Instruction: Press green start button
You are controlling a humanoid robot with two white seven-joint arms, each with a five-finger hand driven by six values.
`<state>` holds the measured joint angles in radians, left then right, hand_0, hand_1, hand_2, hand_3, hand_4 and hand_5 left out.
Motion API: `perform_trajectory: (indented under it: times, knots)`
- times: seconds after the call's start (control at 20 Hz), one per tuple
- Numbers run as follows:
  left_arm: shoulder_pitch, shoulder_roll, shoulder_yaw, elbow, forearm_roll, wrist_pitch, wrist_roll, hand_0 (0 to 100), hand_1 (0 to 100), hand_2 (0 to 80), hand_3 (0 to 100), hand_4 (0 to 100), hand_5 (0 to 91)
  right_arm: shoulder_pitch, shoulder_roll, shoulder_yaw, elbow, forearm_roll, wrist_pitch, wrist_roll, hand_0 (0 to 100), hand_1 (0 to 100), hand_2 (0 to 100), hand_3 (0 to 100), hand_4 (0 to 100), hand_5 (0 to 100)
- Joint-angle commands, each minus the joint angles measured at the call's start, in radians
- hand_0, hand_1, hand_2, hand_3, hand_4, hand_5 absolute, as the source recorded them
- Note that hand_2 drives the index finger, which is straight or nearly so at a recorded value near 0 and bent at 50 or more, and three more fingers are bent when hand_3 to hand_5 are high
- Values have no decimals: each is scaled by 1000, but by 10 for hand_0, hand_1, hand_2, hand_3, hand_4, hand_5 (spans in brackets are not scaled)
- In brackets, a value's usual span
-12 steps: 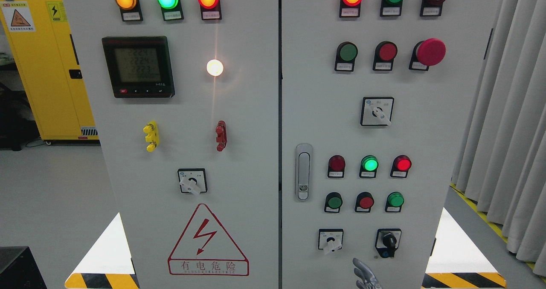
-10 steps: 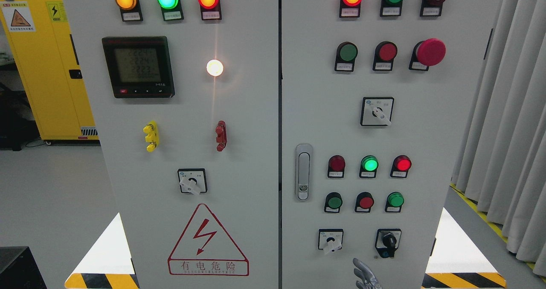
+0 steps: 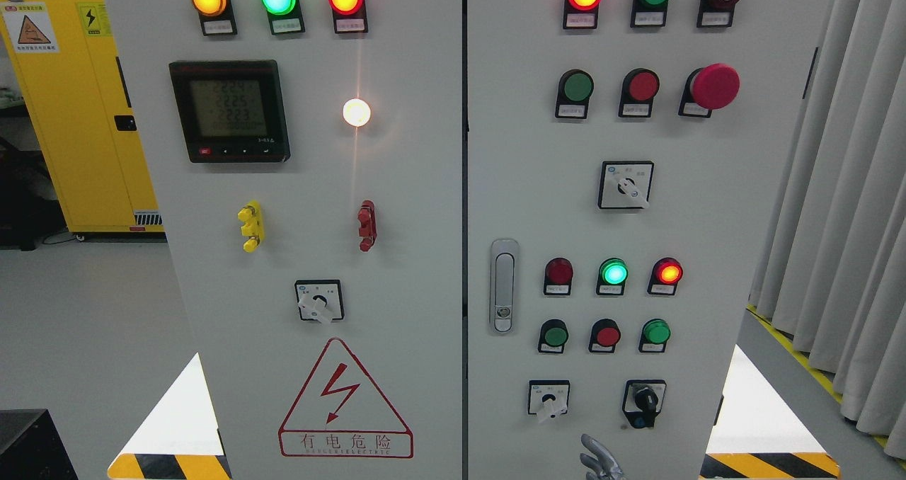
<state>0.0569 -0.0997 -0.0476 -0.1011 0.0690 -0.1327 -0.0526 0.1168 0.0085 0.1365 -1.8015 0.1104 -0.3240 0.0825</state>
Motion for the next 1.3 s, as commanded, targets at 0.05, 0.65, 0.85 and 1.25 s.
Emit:
perform_trajectory:
  times: [0.05, 0.65, 0.85, 1.25]
  knots:
    - [0, 0, 0, 0, 0, -1, 0, 120, 556, 0, 0, 0, 0, -14, 19, 12, -76, 282, -12, -42, 288, 646, 0, 248, 292, 224]
    - [0, 0, 0, 0, 0, -1, 0, 120, 556, 0, 0, 0, 0, -143, 18, -18, -128, 1029, -33, -72, 354, 794, 0, 768, 818, 808]
    - [0, 0, 0, 0, 0, -1, 0, 120, 556, 0, 0, 0, 0, -196, 19, -95, -134, 1144, -6, -82, 368, 829, 0, 898, 949, 951]
    - [0, 0, 0, 0, 0, -1, 0, 120, 556, 0, 0, 0, 0, -272, 18, -104, -125, 1258, 97, -73, 496, 874, 0, 925, 948, 979]
